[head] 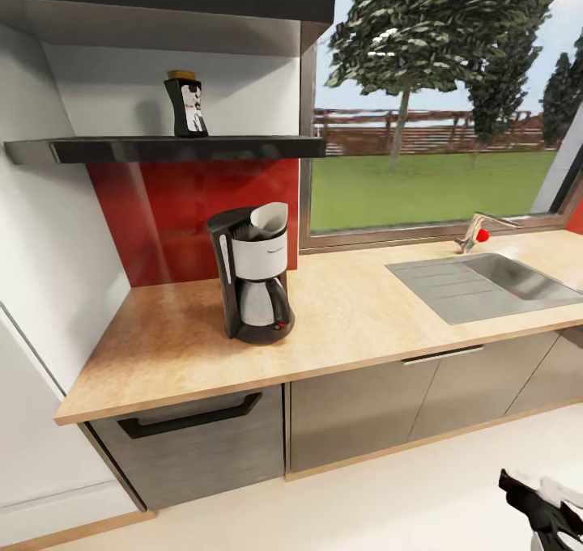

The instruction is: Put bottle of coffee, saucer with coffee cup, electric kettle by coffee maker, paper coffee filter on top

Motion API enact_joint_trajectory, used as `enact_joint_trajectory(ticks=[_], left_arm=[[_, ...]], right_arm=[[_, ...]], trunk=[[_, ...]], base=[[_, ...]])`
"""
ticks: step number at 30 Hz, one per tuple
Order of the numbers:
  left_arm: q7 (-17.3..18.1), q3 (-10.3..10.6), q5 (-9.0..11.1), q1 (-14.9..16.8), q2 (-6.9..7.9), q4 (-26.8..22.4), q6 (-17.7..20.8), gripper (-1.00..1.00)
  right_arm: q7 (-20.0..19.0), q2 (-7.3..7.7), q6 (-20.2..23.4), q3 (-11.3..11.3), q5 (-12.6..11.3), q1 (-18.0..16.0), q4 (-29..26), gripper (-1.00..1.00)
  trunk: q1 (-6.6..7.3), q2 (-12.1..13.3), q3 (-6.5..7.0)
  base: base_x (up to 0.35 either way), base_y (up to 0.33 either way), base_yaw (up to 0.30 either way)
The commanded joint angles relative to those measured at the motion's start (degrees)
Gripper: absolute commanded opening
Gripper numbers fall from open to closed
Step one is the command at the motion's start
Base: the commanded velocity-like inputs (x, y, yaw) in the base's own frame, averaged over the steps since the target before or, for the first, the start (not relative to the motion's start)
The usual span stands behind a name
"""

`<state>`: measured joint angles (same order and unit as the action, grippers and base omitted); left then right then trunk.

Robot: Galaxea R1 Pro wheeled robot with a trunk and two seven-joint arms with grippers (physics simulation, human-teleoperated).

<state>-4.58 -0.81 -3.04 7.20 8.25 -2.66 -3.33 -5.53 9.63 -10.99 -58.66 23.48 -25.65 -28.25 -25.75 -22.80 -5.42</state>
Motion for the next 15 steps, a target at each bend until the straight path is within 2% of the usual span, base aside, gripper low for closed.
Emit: enact_joint_trajectory(ticks=[1, 4, 5, 7, 9, 10, 13, 15], left_arm=[[-0.2, -0.1, -0.3, 0.1, 0.04, 0.1, -0.8, 1.00], [-0.2, -0.2, -0.3, 0.1, 0.08, 0.1, -1.7, 1.00], [-0.2, -0.2, -0.3, 0.1, 0.09, 0.1, -1.8, 1.00], [-0.2, -0.2, -0.3, 0.1, 0.10, 0.1, -2.7, 1.00], [-0.2, -0.2, -0.3, 0.1, 0.10, 0.1, -4.9, 1.00], [-0.2, -0.2, -0.2, 0.1, 0.10, 0.1, -5.4, 1.00], [-0.2, -0.2, -0.1, 0.3, 0.04, -0.2, -6.4, 1.00], [-0.1, 0.0, -0.3, 0.3, -0.20, -2.3, -9.0, 1.00]], right_arm=[[-2.3, 0.04, -0.3, -0.5, 1.7, 0.2, 1.5, 1.00], [-5.7, 0.10, -0.3, -0.5, 7.4, 2.2, 4.9, 1.00], [-5.9, 0.11, -0.3, -0.5, 8.3, 2.4, 5.4, 1.00], [-6.5, 0.15, -0.3, -0.6, 11.9, 3.1, 8.0, 1.00], [-6.9, 0.25, -0.4, -0.6, 18.5, 3.5, 10.6, 1.00], [-7.1, 0.29, -0.4, -0.6, 20.5, 3.5, 11.0, 1.00], [-9.1, 0.41, -0.4, -0.6, 23.8, 3.6, 11.5, 1.00], [-12.3, 1.34, -0.4, -0.6, 25.2, 3.8, 11.7, 1.00]], trunk=[[-0.03, -0.1, -0.11], [-0.03, -0.1, -0.11], [-0.03, -0.1, -0.11], [-0.03, -0.1, -0.11], [-0.03, -0.1, -0.11], [-0.03, -0.1, -0.11], [-0.03, -0.1, -0.11], [-0.03, -0.1, -0.11]], base=[[0.000, 0.000, 0.000], [0.000, 0.000, 0.000], [0.000, 0.000, 0.000], [0.000, 0.000, 0.000], [0.000, 0.000, 0.000], [0.000, 0.000, 0.000], [0.000, 0.000, 0.000], [0.000, 0.000, 0.000]])
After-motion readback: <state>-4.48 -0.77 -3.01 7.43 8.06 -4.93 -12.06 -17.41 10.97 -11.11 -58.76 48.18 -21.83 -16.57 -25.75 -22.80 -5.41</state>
